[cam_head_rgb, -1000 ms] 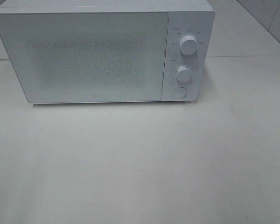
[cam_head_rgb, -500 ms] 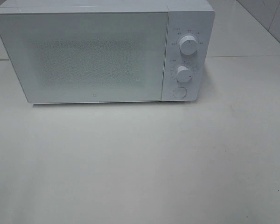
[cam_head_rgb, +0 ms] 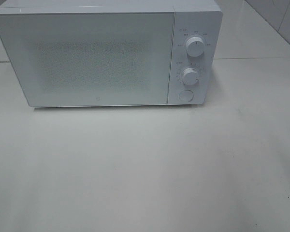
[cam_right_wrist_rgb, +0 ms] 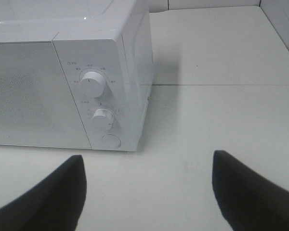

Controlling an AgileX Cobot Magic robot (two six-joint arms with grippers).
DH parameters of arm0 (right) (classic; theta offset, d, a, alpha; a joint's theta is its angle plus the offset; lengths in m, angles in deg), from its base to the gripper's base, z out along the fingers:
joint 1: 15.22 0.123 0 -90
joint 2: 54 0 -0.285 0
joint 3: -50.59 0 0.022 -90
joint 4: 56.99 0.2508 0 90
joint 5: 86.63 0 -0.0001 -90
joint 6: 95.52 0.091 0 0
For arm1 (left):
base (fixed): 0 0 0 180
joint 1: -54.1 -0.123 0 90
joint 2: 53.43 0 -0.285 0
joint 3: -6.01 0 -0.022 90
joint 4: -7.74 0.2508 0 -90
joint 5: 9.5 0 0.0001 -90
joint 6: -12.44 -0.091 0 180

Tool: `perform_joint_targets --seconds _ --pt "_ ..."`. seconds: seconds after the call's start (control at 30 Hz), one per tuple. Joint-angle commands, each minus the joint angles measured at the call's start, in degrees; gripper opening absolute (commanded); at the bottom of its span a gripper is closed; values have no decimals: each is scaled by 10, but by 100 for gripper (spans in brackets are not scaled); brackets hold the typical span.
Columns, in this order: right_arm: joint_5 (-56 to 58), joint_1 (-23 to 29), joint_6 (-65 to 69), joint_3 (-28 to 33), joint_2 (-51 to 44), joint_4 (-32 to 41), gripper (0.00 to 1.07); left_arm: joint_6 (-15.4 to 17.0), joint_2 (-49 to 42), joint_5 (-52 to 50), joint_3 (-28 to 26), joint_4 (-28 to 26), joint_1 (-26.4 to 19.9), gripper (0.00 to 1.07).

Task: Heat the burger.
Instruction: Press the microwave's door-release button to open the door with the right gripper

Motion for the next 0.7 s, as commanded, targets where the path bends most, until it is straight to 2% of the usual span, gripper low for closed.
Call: perform_joint_targets --seconds 0.03,0.2,0.3,0.37,0.7 --pt "-53 -3 4 3 37 -5 70 3 -9 0 3 -2 -2 98" --pt "-160 -3 4 3 136 -10 70 3 -9 0 3 -2 -2 98" --pt "-182 -3 4 3 152 -11 70 3 -9 0 3 -2 -2 98" --pt "-256 -3 4 3 214 -12 70 3 -9 0 3 -2 -2 98" --pt "-416 -1 -10 3 375 1 70 3 -9 0 3 -2 -2 98"
